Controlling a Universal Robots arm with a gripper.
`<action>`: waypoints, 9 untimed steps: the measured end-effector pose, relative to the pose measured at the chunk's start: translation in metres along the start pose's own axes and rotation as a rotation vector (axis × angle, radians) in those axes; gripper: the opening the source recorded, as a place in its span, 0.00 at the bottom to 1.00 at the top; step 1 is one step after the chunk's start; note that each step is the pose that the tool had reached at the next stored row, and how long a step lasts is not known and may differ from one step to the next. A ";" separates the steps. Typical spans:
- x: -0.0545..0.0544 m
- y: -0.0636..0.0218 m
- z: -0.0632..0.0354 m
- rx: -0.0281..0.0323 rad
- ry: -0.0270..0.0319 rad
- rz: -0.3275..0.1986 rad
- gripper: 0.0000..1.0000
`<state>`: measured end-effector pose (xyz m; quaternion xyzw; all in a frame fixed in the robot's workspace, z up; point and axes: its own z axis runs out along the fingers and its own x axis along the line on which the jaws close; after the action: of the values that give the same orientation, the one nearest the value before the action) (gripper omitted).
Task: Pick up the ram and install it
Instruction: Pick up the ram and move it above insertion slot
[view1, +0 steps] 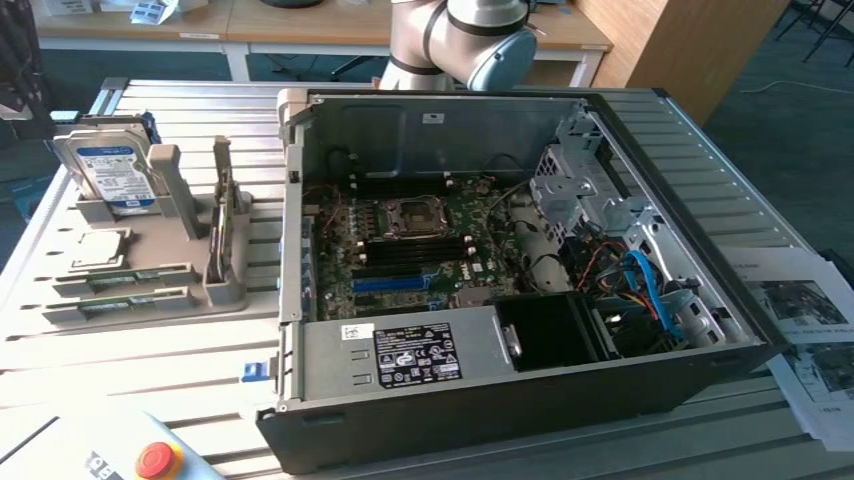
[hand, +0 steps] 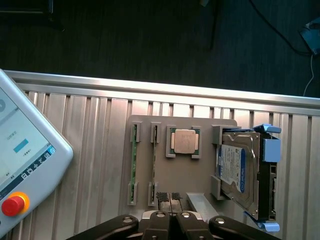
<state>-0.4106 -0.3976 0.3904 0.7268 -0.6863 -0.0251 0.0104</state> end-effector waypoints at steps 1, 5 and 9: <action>0.000 0.0000 0.0000 -0.0001 0.0000 0.000 0.10; 0.000 0.0000 0.0000 -0.0001 0.0000 0.000 0.10; 0.000 0.0000 0.0000 -0.0001 -0.0001 0.000 0.11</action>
<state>-0.4107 -0.3976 0.3904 0.7268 -0.6863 -0.0252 0.0104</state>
